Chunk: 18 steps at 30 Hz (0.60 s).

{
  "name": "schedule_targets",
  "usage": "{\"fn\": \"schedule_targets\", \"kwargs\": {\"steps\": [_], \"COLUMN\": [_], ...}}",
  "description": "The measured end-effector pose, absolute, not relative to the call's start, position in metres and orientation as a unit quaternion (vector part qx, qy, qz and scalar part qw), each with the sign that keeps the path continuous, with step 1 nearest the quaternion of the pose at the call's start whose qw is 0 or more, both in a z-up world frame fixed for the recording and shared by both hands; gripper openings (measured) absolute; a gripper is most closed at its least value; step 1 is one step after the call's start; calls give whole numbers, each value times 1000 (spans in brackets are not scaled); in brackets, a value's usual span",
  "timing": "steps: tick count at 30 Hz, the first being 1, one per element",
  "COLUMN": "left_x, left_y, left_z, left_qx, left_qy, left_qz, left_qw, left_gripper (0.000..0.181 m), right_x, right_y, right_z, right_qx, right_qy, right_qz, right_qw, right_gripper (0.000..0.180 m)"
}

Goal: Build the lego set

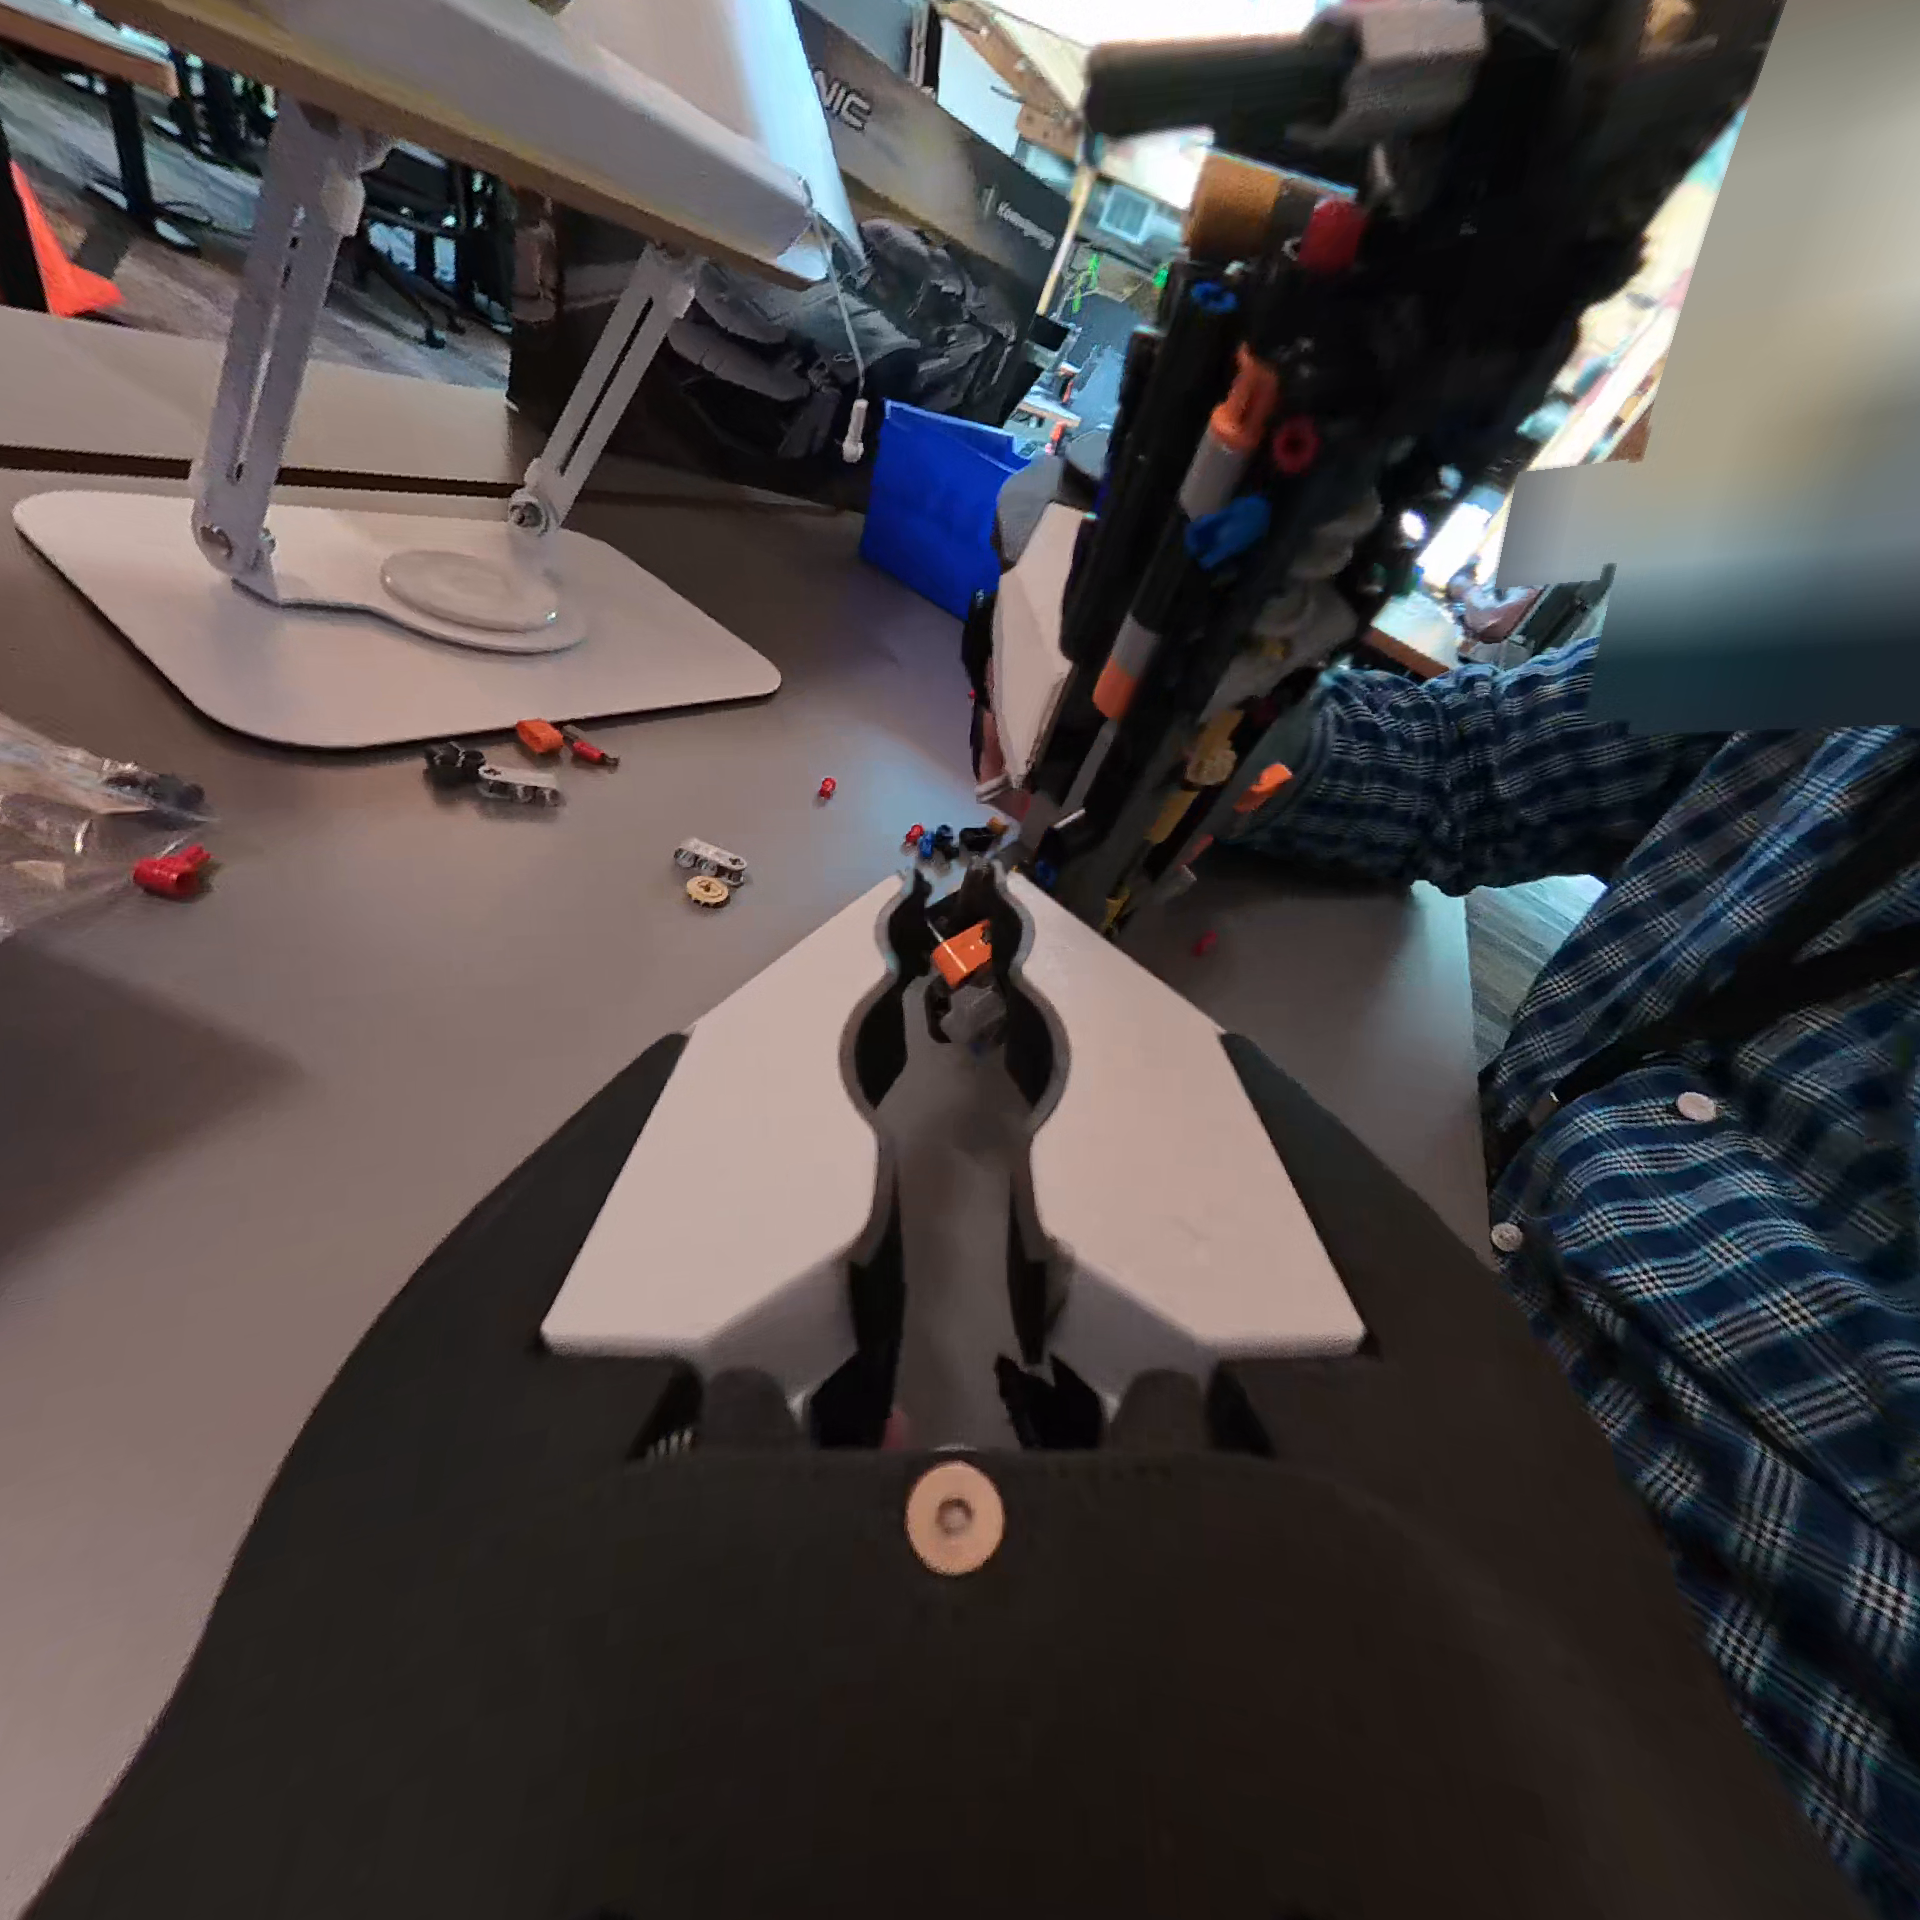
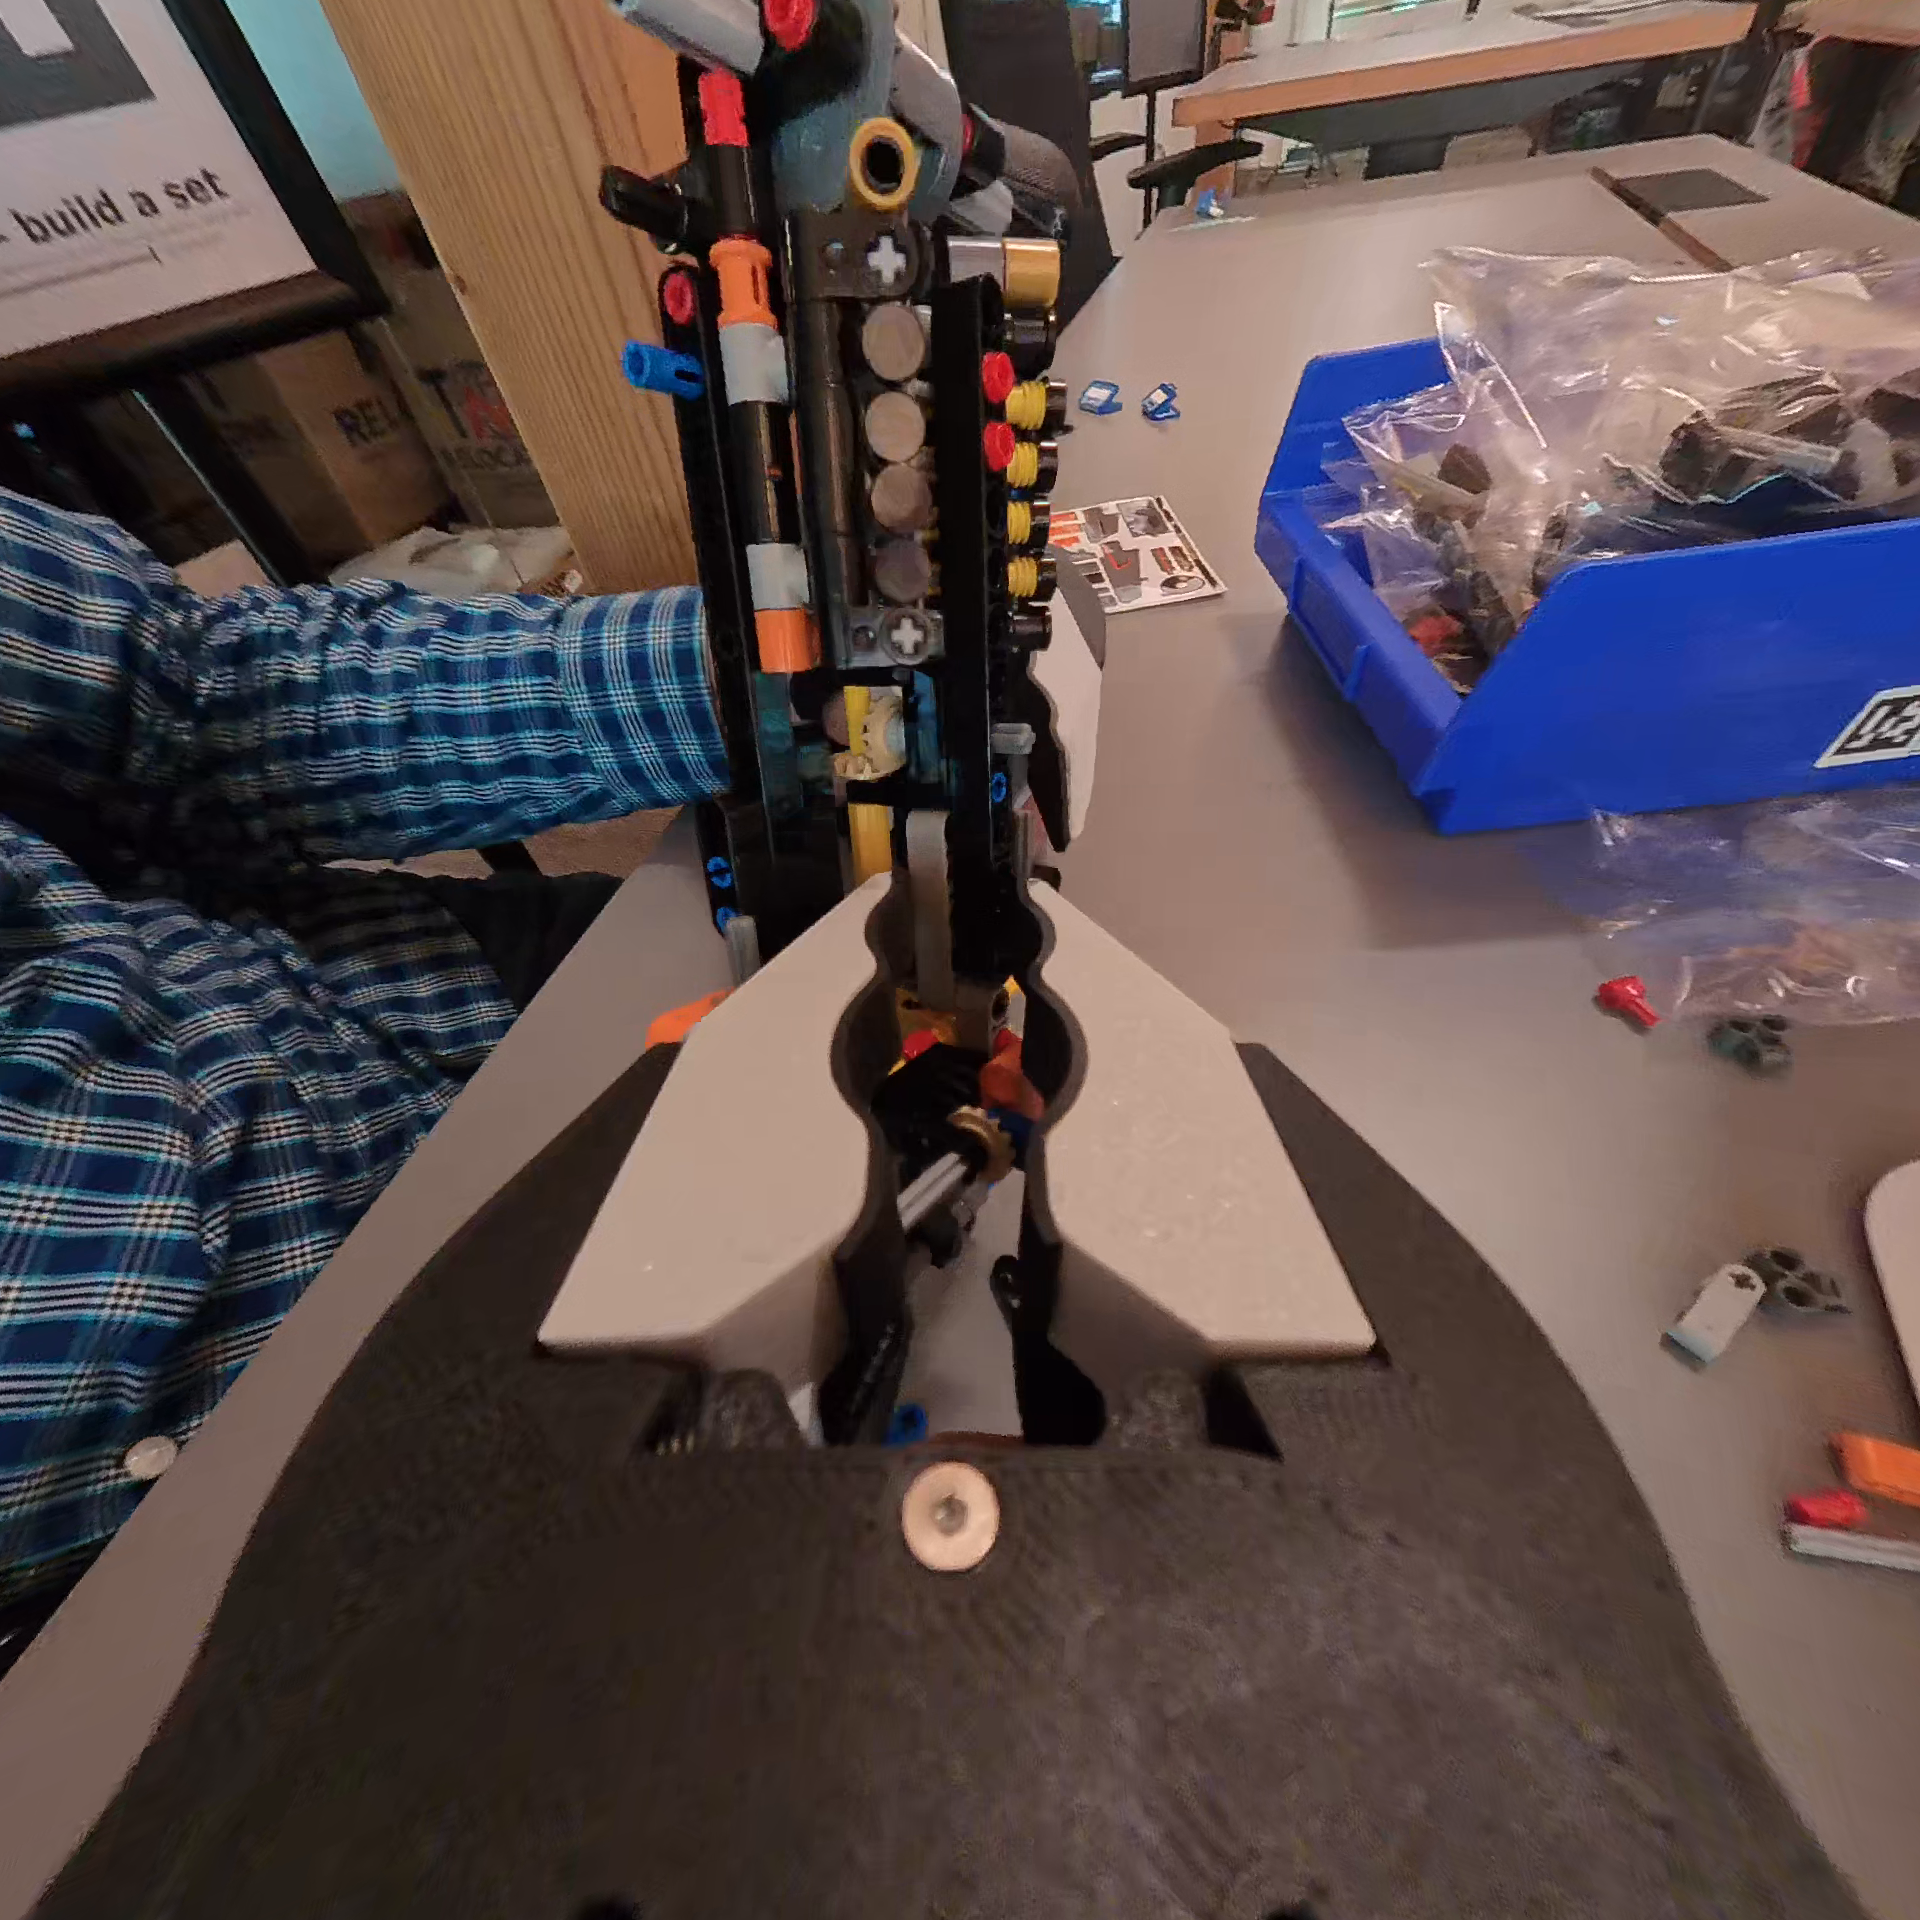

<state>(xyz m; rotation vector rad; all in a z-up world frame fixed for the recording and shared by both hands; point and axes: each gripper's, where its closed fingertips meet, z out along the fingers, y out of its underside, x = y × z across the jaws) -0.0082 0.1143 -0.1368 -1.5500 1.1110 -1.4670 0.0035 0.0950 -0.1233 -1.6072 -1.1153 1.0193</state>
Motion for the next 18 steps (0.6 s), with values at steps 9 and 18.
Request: {"fn": "schedule_targets", "kwargs": {"steps": [9,18], "left_x": [-8,-7], "left_y": [114,120], "left_z": [-140,-146], "left_qx": [-607,-632], "left_qy": [440,437], "left_qz": [-547,-504], "left_qw": [372,395], "left_gripper": [1,0], "right_x": [4,6], "right_y": [97,102], "right_z": [-131,-138], "right_qx": [-666,-689], "right_qy": [-459,-474], "right_qz": [376,280], "right_qw": [451,472], "right_gripper": [15,15]}}
